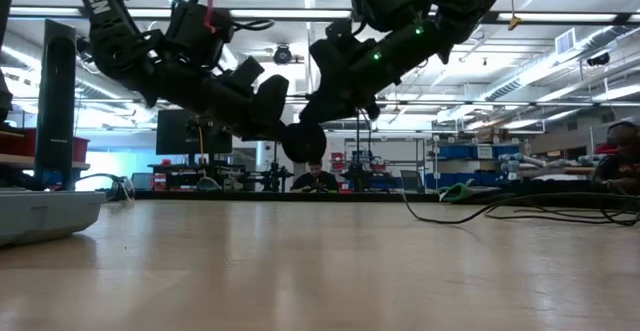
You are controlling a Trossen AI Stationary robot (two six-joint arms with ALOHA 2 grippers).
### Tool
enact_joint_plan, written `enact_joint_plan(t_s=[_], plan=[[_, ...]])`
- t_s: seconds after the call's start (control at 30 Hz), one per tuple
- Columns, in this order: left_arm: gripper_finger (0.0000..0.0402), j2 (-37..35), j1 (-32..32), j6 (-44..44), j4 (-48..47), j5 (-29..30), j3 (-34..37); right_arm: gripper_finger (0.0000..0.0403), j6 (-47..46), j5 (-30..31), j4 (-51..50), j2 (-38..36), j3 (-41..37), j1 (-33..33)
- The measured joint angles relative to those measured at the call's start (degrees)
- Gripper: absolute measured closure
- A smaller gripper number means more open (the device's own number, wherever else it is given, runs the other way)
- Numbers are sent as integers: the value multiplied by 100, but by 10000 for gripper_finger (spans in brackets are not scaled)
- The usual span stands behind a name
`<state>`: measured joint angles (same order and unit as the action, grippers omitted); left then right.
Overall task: Coil cords
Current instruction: Coil the black wire on the spool
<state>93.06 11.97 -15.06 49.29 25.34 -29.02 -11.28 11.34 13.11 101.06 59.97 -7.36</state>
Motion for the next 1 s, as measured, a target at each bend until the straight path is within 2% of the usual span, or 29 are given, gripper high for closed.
enact_joint_plan(t_s=[0.27, 0.47, 0.73, 1.0], plan=[[401, 0, 2, -20, 233, 98, 130, 325, -212, 223, 85, 4, -263, 178], [401, 0, 2, -18, 353, 201, 130, 325, -421, 241, 624, 4, -668, 315], [401, 0, 2, 11, 598, 270, 132, 325, -379, 305, 1778, 6, -1335, 591], [401, 0, 3, 110, 719, 329, 132, 325, -805, 912, 3143, 9, -2211, 781]])
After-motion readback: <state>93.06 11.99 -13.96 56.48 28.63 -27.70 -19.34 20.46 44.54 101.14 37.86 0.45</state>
